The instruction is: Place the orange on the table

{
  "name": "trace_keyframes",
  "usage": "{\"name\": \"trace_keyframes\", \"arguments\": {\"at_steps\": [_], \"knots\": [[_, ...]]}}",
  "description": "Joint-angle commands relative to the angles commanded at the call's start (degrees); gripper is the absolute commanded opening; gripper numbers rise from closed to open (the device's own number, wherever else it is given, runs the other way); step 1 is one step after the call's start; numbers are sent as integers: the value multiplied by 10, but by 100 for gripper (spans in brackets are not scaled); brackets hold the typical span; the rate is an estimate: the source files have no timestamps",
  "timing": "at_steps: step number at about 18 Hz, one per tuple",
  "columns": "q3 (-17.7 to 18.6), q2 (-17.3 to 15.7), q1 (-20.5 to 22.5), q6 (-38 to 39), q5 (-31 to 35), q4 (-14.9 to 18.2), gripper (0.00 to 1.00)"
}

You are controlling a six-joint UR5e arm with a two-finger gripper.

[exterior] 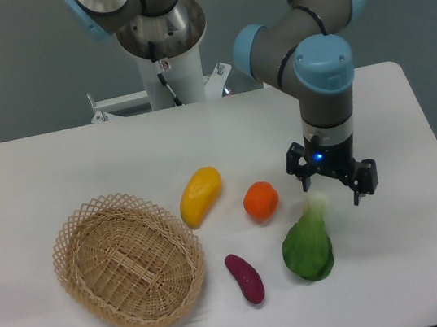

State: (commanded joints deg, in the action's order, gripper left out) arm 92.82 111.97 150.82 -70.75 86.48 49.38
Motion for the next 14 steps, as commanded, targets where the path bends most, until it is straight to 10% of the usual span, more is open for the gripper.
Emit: {"name": "trace_keyframes", "arguments": {"at_steps": [14], "knots": [[-71, 19, 26, -42, -4, 102, 100]]}}
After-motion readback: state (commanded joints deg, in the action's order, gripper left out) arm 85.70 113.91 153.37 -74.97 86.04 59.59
